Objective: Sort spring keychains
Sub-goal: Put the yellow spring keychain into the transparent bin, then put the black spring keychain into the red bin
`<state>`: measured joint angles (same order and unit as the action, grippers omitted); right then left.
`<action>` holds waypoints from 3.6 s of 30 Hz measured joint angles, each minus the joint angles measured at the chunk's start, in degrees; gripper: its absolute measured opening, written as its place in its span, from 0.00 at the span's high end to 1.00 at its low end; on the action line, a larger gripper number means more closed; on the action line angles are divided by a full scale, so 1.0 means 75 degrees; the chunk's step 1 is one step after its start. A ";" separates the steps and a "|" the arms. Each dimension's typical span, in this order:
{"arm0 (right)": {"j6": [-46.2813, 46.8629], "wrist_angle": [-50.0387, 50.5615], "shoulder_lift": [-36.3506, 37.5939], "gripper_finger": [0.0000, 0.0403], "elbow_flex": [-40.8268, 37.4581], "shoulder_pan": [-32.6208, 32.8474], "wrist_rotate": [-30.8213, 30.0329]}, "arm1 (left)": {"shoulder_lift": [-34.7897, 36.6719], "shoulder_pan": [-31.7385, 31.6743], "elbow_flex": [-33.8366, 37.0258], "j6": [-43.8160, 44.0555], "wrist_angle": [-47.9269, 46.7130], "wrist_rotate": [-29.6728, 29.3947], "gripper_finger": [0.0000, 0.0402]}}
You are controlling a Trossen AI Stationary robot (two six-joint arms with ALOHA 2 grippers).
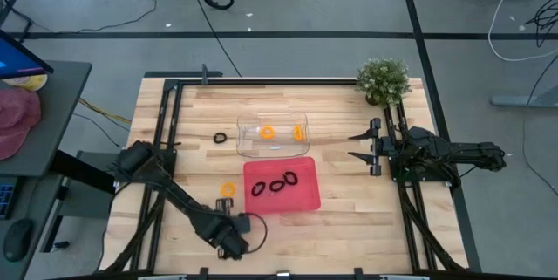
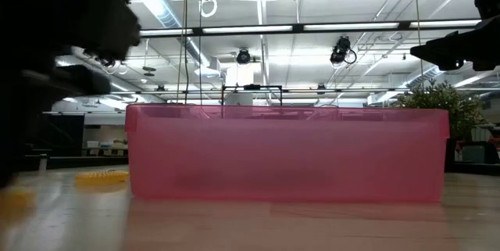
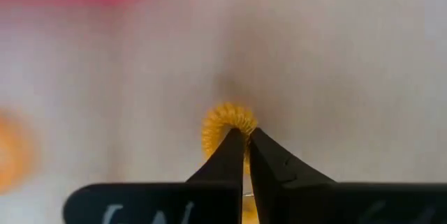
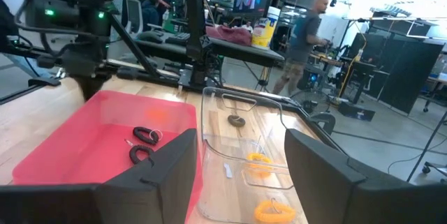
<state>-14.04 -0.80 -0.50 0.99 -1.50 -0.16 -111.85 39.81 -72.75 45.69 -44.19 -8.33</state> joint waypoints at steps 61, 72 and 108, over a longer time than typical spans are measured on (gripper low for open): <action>0.0000 0.0003 0.0001 0.45 0.0000 -0.0003 0.0000 | 0.2949 -0.3806 -0.0041 -0.2390 -0.1182 -0.4035 0.44; 0.0000 0.0003 0.0001 0.45 0.0000 0.0000 -0.0003 | 0.2964 -0.3812 -0.0044 -0.2367 -0.1185 -0.3052 0.48; 0.0000 0.0004 0.0000 0.45 0.0000 -0.0001 -0.0002 | 0.2970 -0.2594 0.0128 -0.3169 -0.2047 0.0426 0.53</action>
<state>-14.04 -0.77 -0.50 0.99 -1.51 -0.18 -89.58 20.36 -71.79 21.93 -59.54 -5.13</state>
